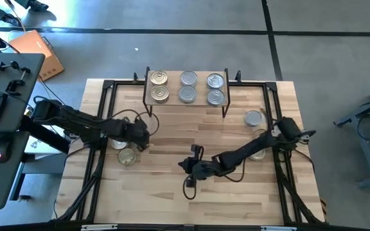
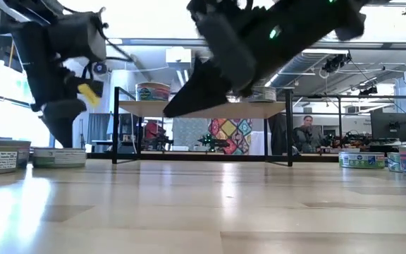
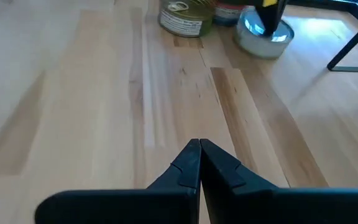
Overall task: Stack canned seafood by type on shelf
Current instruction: Stack the left green and white tuna can on top of the green and white tuna can on the shelf
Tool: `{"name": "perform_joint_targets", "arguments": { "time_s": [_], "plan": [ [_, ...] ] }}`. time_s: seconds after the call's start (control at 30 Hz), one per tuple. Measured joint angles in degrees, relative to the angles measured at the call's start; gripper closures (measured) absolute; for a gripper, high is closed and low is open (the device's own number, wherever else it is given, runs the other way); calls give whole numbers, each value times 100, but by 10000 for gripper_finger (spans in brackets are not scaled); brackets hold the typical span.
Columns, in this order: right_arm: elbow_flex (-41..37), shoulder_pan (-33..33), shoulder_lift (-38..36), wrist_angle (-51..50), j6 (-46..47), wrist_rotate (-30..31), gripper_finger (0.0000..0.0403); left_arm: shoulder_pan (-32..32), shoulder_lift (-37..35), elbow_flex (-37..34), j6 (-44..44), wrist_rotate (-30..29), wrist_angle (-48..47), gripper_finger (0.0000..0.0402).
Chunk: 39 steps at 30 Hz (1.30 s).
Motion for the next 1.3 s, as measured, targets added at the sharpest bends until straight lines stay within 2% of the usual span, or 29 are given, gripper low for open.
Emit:
{"name": "perform_joint_targets", "arguments": {
  "time_s": [0.07,0.23,0.33,0.57,0.7,0.87,1.0,1.13,1.2,1.3],
  "plan": [
    [2,86,-180,-361,119,-1,403,-244,1,-1,-8,200,499,401],
    [2,355,-485,-1302,438,-39,403,-704,108,-36,228,1134,2083,401],
    [2,536,-600,-1787,768,-40,403,-871,361,-50,487,1202,3046,401],
    [2,917,-623,-2645,1630,-40,403,-896,1830,15,979,1604,5898,401],
    [2,1070,-623,-3057,2145,-40,403,-833,2622,362,1407,1662,6983,401],
    [1,1109,-623,-3309,2549,1,403,-766,2994,1054,2330,1607,7105,401],
    [2,1107,-623,-3321,2606,41,403,-766,2785,1515,2929,1564,6829,401],
    [-136,1107,-623,-3267,2444,51,403,-764,2616,1679,3209,1417,6110,401],
    [-347,1107,-623,-3043,2431,46,401,-695,2575,1687,3213,1416,5803,401],
    [-823,1032,-623,-1956,2322,-128,390,-553,2599,1625,3211,1391,5442,401]
  ]
}}
